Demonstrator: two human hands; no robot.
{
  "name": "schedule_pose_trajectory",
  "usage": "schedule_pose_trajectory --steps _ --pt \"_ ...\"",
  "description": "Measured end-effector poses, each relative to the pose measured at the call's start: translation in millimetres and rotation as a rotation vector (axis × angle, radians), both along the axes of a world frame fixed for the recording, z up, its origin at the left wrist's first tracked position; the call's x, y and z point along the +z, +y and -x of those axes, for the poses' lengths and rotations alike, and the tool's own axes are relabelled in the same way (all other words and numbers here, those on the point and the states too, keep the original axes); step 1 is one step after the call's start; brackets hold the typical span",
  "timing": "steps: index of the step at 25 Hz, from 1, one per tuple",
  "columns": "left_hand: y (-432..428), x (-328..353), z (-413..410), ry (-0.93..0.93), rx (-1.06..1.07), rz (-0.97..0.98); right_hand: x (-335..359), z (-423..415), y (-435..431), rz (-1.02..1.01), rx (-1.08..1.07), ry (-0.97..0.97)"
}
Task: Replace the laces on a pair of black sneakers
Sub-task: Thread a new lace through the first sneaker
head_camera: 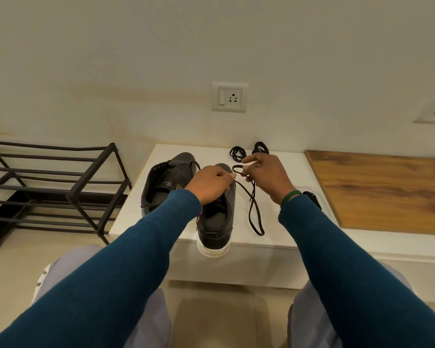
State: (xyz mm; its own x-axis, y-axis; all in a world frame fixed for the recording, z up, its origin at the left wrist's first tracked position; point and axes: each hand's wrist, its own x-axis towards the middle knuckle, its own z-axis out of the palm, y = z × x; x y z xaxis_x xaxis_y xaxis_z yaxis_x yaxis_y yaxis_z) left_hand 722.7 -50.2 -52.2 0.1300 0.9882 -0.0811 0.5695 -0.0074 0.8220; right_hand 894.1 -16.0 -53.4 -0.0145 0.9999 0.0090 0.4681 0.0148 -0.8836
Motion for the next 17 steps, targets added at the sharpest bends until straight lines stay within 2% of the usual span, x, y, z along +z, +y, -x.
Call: schedule_pose_trajectory --steps 2,3,6,10,11,14,17 --pt "1 1 3 0.001 0.033 -0.018 1 1 -1 -0.19 0.108 -0.275" --pt "2 1 4 -0.013 0.048 -0.039 0 2 0 -0.211 0.171 -0.315" --pt "5 2 4 -0.129 0.1 -0.043 1 5 -1 -0.195 0.26 -0.261" --pt "12 -1 3 -0.021 0.1 -0.046 -3 -2 6 -0.161 0.165 -0.296" --pt "14 -1 3 -0.012 0.112 -0.044 -3 -5 9 -0.081 0.094 -0.204" --pt "24 1 6 -0.191 0.167 0.027 5 -9 11 0.242 -0.083 0.408" --pt "36 -1 26 -0.263 0.233 0.015 13 -18 11 0.182 -0.138 0.832"
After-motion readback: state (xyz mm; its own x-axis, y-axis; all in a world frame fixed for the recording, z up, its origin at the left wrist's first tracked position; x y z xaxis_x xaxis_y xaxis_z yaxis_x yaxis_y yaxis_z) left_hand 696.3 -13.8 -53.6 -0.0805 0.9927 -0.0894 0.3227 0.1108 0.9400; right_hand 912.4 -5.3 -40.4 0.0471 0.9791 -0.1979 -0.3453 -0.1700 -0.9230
